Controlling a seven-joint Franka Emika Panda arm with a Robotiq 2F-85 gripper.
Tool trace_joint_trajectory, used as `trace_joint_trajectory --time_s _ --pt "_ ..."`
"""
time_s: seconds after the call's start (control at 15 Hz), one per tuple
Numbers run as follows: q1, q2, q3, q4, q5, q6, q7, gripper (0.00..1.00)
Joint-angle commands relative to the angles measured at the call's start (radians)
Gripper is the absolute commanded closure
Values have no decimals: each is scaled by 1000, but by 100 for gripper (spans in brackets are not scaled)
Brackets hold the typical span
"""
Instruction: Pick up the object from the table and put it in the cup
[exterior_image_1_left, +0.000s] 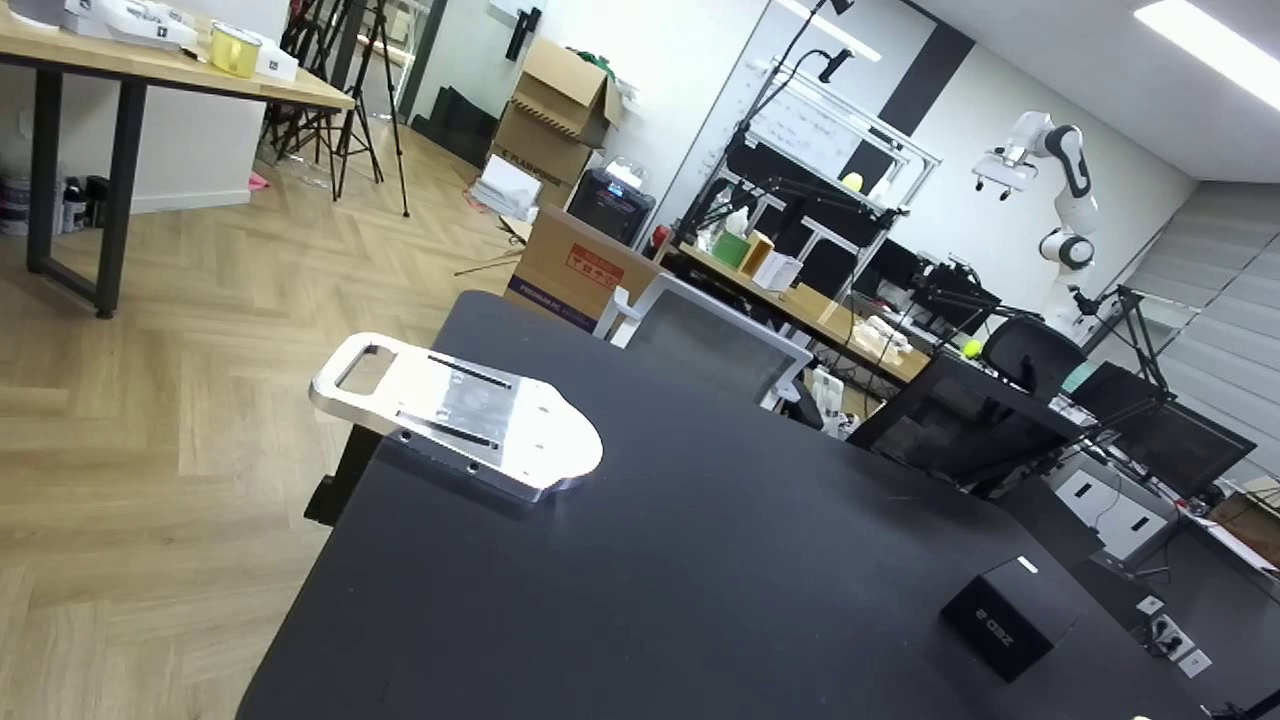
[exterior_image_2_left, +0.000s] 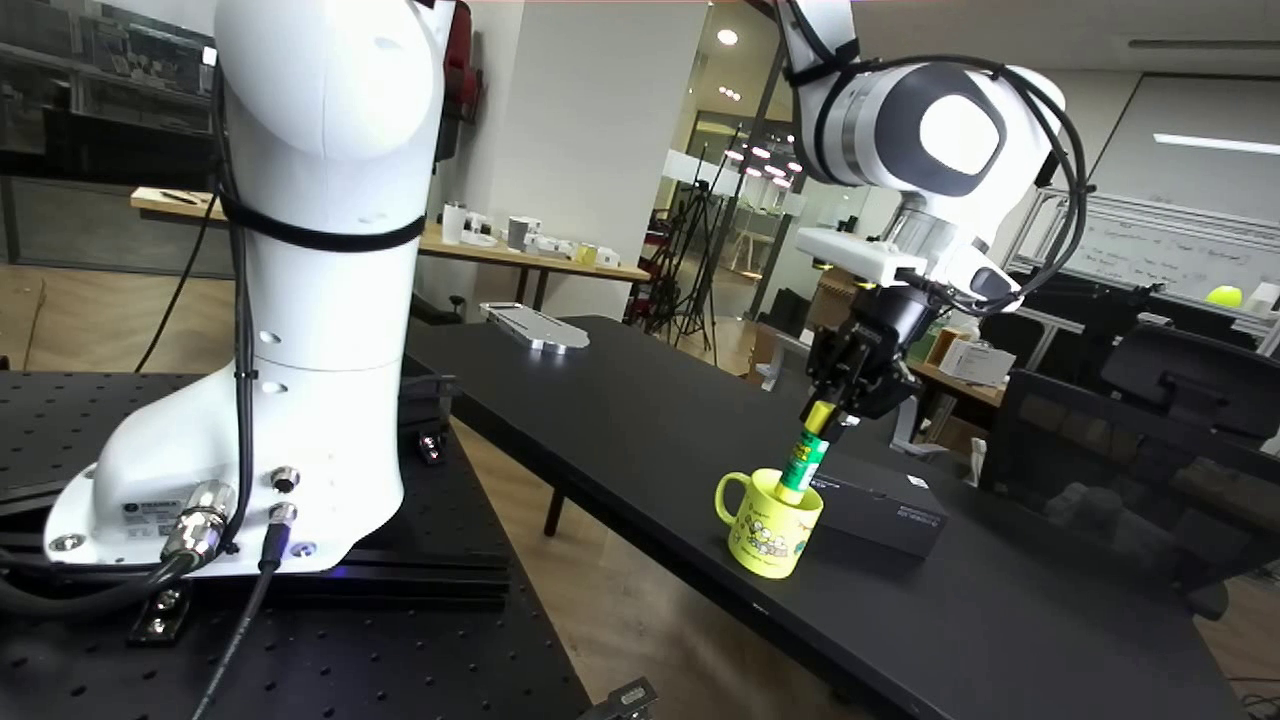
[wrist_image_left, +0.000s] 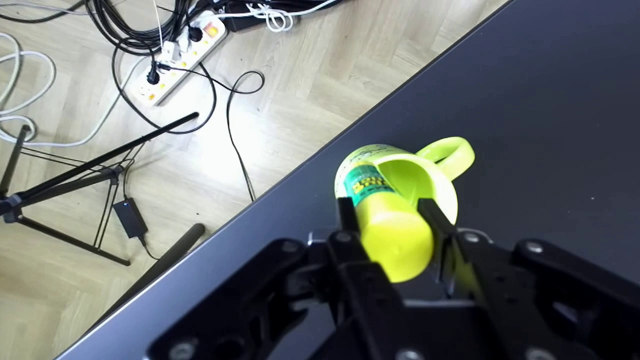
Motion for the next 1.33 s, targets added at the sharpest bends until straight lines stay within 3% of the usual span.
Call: trace_joint_trajectory --time_s 0.0,0.53,0.6,0.67,1.07,1.27 --pt "-1 61 2 49 41 27 -50 91" --pt "0 120 30 72 101 83 -122 91" --pt "0 127 35 71 109 83 -132 41" --pt "0 132 38 68 114 87 -132 40" --pt "6 116 56 56 106 87 -134 1" --pt "10 63 47 50 59 11 -115 0"
